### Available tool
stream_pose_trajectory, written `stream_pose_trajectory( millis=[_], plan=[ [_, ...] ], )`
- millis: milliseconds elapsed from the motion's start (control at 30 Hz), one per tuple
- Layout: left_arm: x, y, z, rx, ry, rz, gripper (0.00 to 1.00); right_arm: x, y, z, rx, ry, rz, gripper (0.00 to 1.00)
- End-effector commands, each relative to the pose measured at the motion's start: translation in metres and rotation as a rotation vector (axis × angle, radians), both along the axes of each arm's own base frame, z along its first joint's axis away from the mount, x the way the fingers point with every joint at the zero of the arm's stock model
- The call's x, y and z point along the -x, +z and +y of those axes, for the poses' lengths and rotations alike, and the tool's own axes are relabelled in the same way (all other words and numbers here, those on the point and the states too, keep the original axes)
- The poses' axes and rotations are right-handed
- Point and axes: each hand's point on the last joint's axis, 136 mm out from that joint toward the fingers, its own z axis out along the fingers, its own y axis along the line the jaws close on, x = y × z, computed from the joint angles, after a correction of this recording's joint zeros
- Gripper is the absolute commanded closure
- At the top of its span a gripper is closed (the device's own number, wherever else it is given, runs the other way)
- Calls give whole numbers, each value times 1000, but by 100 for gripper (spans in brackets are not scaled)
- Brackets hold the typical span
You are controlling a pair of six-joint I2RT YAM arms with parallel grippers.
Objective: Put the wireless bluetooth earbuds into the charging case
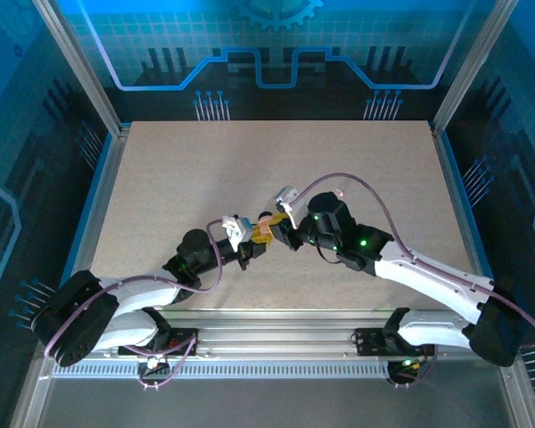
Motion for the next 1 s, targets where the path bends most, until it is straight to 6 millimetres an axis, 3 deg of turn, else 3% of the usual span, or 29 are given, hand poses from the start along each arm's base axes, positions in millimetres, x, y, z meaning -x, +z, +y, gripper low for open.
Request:
stream_pose_trajectory(
  millis=[0, 500, 967],
  plan=[
    [3, 34, -4, 77, -29, -67, 94, -1, 16, 10, -13, 17, -48, 80],
    [4, 43, -3, 93, -25, -80, 93, 6, 0, 6, 107, 52, -67, 79],
    [4, 49, -3, 101, -30, -91, 93, 11, -4, 5, 143, 92, -76, 77]
  ],
)
